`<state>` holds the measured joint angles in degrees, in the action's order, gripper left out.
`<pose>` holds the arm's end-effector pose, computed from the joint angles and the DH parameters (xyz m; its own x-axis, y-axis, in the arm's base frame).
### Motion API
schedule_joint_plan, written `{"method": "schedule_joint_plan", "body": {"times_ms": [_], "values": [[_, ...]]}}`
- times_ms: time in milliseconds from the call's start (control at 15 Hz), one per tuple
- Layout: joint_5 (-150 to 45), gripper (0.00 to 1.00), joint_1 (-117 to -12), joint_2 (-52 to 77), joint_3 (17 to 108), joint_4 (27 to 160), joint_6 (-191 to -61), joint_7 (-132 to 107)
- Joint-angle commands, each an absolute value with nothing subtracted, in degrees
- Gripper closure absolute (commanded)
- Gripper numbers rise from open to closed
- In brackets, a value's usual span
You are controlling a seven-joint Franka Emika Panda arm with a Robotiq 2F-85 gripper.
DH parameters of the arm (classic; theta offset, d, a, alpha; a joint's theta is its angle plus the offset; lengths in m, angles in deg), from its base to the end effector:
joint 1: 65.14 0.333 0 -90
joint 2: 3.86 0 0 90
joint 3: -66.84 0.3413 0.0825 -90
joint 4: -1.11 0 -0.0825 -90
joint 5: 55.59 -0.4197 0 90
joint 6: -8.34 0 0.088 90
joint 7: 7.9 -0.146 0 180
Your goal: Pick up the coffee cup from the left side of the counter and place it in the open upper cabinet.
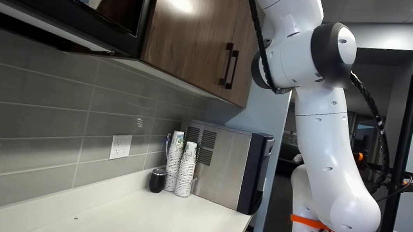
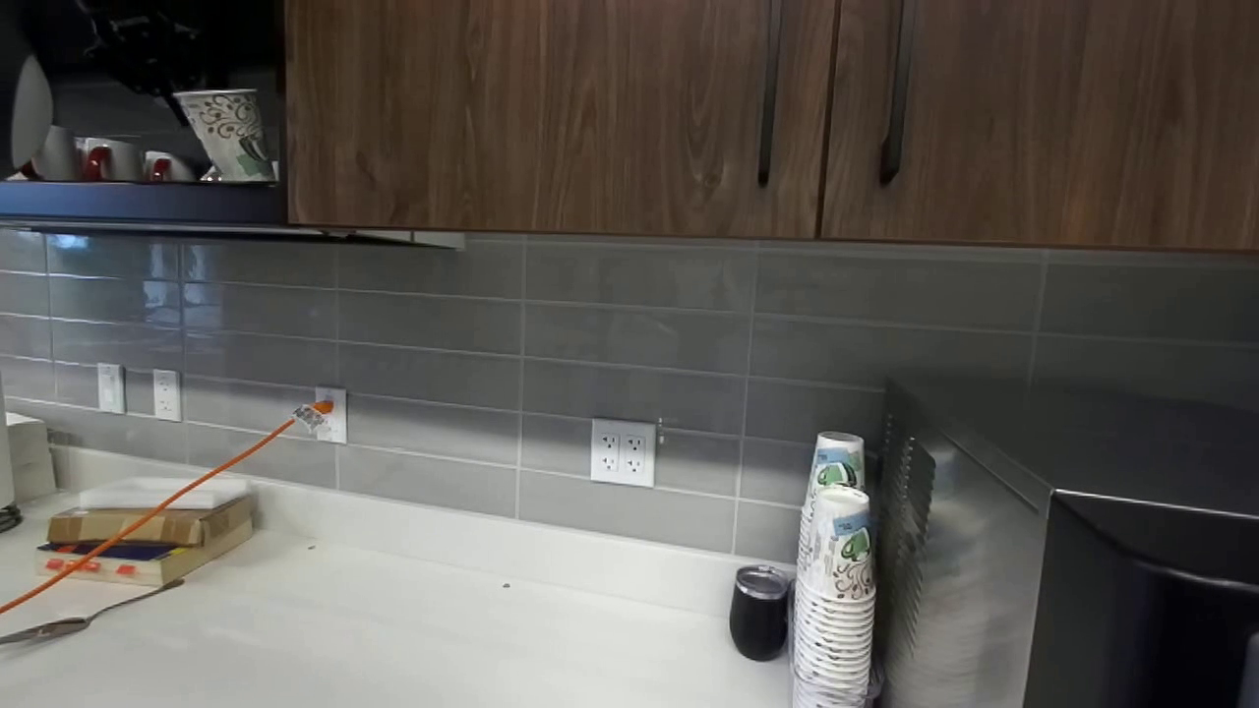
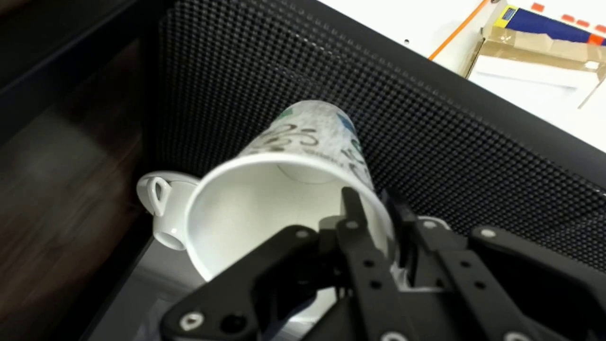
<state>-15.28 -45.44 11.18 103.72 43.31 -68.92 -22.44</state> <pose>0.4738 0.3553 0.8690 0.7726 0.4011 0.4922 0.2917 -0.9128 0.2860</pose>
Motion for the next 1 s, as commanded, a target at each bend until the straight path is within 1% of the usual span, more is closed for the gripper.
{"method": "schedule_joint_plan", "body": {"times_ms": [0,67,267,400,467,933], "values": [[-13.1,0.48,-42.9,13.9,103.4,37.8,-67.2,-23.3],[-12.7,0.41,-42.8,14.0,103.4,37.7,-67.3,-23.4],[-11.3,0.17,-42.2,13.9,103.2,37.0,-67.4,-23.7],[-9.9,0.03,-41.8,13.8,103.0,36.5,-67.5,-23.7],[-9.1,0.00,-41.5,13.7,102.9,36.2,-67.5,-23.6],[-5.0,0.00,-39.6,13.3,102.6,35.0,-67.1,-23.5]]}}
